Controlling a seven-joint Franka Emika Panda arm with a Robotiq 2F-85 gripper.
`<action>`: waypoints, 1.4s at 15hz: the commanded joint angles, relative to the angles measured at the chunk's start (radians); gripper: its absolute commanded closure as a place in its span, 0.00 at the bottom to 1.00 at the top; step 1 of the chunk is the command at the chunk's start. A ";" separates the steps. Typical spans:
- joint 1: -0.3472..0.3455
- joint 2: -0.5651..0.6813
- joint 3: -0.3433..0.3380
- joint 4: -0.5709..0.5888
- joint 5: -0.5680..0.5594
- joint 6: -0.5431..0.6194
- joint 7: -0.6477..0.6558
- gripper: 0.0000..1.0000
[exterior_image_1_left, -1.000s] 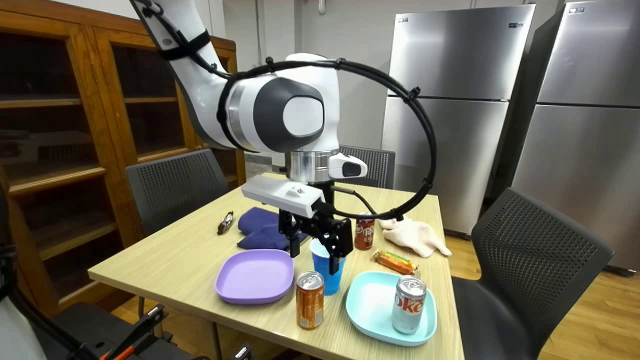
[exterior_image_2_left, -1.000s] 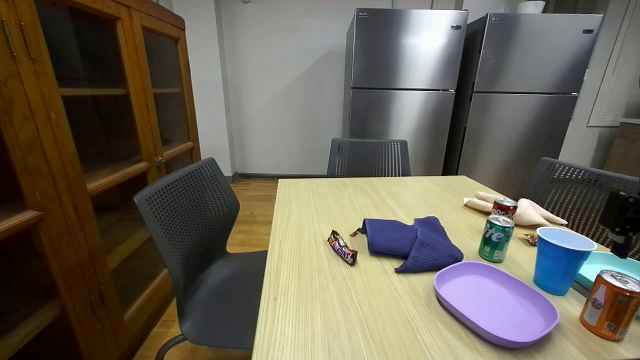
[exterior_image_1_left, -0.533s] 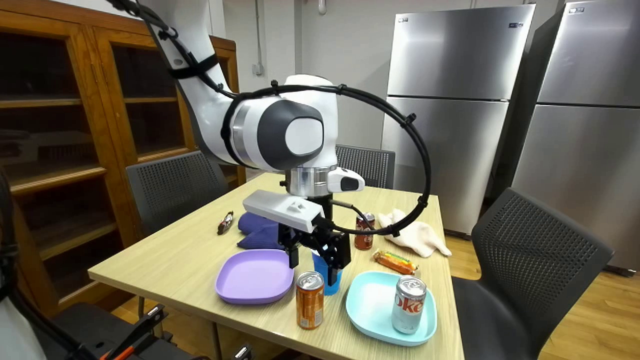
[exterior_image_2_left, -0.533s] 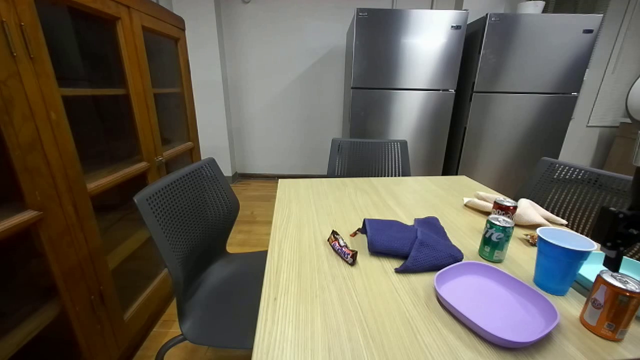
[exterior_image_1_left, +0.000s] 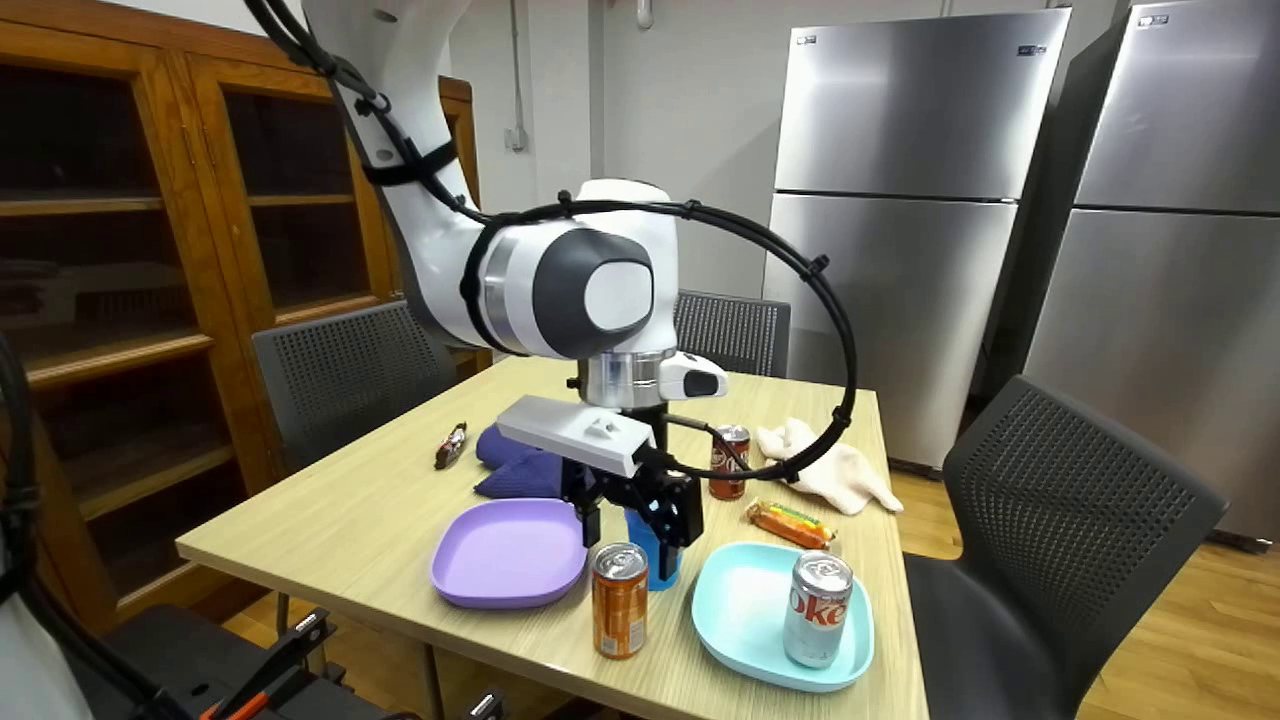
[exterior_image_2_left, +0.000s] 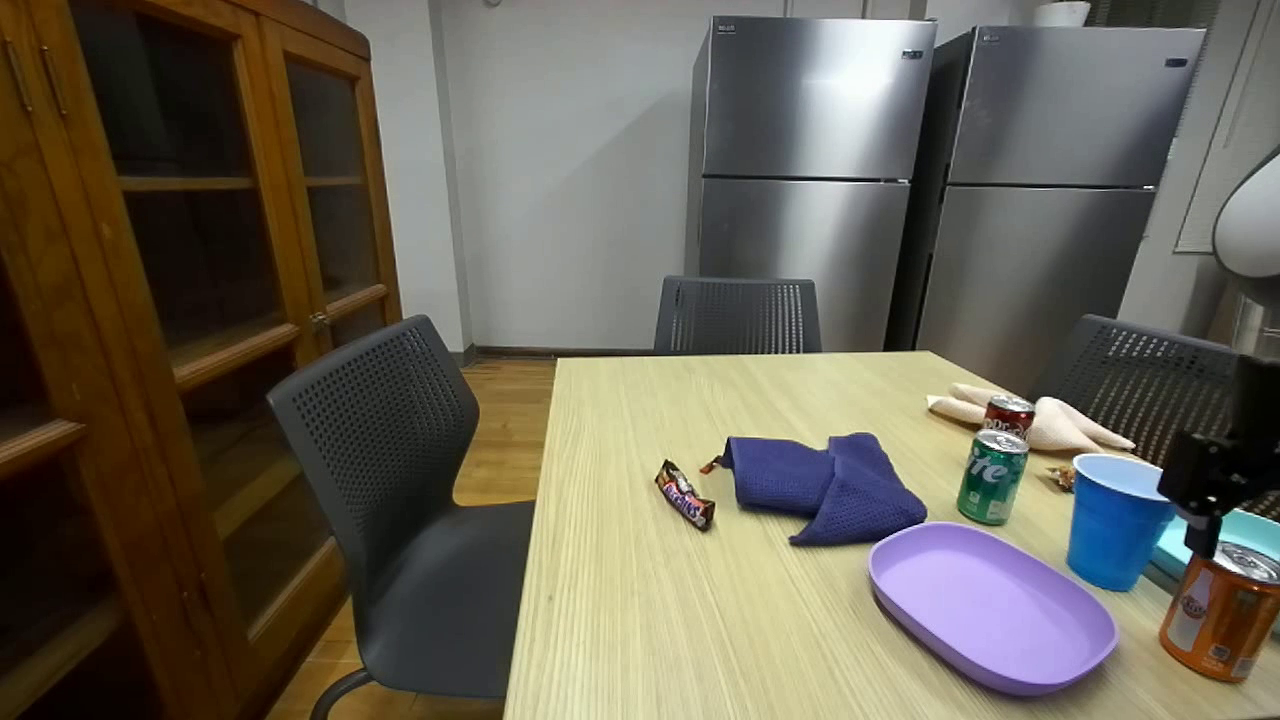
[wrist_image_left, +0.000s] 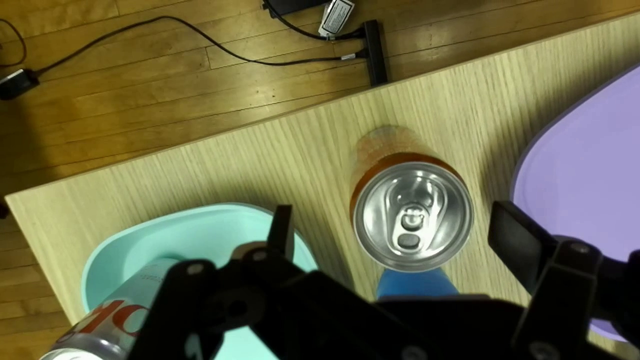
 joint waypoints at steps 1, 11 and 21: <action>0.012 0.044 0.011 0.034 0.011 0.009 0.019 0.00; 0.021 0.079 0.010 0.052 0.007 0.008 0.015 0.00; 0.018 0.077 0.016 0.044 0.018 0.016 0.001 0.51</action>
